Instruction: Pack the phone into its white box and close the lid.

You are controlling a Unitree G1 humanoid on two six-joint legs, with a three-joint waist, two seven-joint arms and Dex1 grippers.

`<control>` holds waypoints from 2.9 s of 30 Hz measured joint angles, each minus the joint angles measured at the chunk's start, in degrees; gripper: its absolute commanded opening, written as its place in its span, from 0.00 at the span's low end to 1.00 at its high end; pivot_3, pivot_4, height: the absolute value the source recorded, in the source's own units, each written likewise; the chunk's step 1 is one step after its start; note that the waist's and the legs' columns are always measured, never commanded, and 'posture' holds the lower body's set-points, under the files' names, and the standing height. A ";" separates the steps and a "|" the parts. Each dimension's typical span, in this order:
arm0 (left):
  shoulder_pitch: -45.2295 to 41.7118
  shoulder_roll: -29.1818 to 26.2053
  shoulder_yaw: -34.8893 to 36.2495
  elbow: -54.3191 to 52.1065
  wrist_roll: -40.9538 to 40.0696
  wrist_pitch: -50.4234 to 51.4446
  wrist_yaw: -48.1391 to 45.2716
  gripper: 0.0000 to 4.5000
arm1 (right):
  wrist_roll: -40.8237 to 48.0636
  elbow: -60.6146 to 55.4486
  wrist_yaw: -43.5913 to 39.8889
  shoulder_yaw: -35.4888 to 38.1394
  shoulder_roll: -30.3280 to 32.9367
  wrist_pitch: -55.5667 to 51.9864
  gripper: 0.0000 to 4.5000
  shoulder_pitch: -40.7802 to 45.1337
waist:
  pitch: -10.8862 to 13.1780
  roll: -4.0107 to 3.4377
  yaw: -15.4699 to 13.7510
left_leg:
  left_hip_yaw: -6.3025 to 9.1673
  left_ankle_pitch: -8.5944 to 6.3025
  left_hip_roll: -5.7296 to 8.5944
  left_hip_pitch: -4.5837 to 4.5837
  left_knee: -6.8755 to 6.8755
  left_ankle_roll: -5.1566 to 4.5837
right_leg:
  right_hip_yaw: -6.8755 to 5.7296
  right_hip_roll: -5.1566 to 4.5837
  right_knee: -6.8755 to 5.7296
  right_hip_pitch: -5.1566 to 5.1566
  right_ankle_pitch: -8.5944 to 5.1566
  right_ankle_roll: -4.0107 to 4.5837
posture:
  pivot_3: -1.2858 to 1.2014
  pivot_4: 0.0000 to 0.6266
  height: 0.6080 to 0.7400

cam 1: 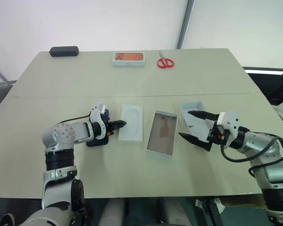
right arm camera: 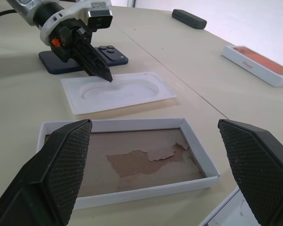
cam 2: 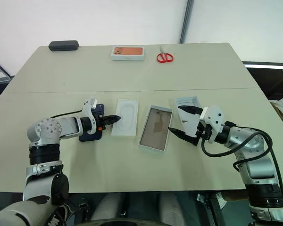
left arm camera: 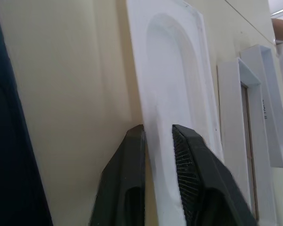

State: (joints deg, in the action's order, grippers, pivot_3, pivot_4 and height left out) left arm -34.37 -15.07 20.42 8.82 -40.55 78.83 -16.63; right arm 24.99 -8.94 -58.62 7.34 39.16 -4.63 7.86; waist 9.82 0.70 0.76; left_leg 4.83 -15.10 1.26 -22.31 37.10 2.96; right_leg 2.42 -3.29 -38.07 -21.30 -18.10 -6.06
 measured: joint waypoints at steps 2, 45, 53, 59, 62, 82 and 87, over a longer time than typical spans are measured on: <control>0.02 0.14 0.15 -0.16 0.06 -0.42 0.13 0.00 | 0.00 0.00 0.00 -0.04 0.00 0.00 1.00 0.04 | 0.00 0.00 -0.03 | 0.00 0.00 0.00 0.00 0.00 0.00 | 0.00 0.00 0.00 0.01 0.00 0.00 | 0.52 0.24 1.00; 0.46 1.53 3.95 -6.38 -3.75 -1.65 3.10 0.00 | -13.80 6.81 -3.62 -23.95 -5.95 -0.77 0.01 7.60 | 0.10 0.17 0.14 | 0.05 0.03 0.00 -0.09 -0.05 0.08 | -0.04 0.00 0.06 -0.11 0.03 -0.03 | 0.52 0.24 1.00; -0.28 2.04 5.02 -6.06 -5.07 -1.50 3.16 0.00 | -20.46 18.21 -5.43 -27.38 -8.81 10.18 0.01 17.55 | 0.11 0.18 0.18 | 0.04 0.04 0.01 -0.09 -0.05 0.10 | -0.04 -0.01 0.07 -0.13 0.03 -0.03 | 0.52 0.24 1.00; -0.77 2.16 5.38 -5.97 -5.30 -0.60 3.55 0.00 | -21.07 24.84 -8.38 -27.86 -11.53 12.93 0.07 21.53 | 0.11 0.18 0.10 | 0.04 0.08 0.01 -0.10 -0.06 0.16 | -0.04 -0.03 0.08 -0.12 0.03 -0.03 | 0.52 0.24 1.00; -0.79 2.27 5.65 -5.99 -5.61 -0.50 4.24 0.00 | -20.82 26.76 -9.21 -27.80 -12.64 13.21 0.31 21.74 | 0.11 0.18 0.15 | 0.04 0.07 0.01 -0.10 -0.05 0.15 | -0.04 -0.04 0.07 -0.12 0.03 -0.03 | 0.52 0.24 1.00; 3.22 13.99 3.57 -12.58 -6.18 -3.20 11.61 0.00 | -1.47 14.03 -4.51 -3.51 -3.98 -5.13 0.65 10.23 | 0.17 0.15 0.24 | -0.02 0.03 0.10 -0.13 -0.09 0.08 | 0.00 -0.13 0.14 -0.10 0.03 -0.04 | 0.52 0.24 1.00; 5.31 16.62 1.23 -13.43 -5.03 -4.87 13.93 0.00 | -1.16 14.20 -2.95 -0.41 -3.35 -4.98 0.65 10.26 | 0.18 0.16 0.16 | 0.00 0.03 0.02 -0.10 -0.08 0.09 | 0.00 0.04 0.13 -0.08 0.03 -0.04 | 0.52 0.24 1.00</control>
State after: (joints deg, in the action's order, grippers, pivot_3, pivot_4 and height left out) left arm -29.07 1.55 21.65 -4.60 -45.58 73.96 -2.70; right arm 23.83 5.26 -61.57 6.93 35.81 -9.61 18.12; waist 10.00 0.86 0.93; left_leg 4.83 -15.07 1.28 -22.42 37.02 3.05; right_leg 2.42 -3.25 -37.94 -21.38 -18.07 -6.09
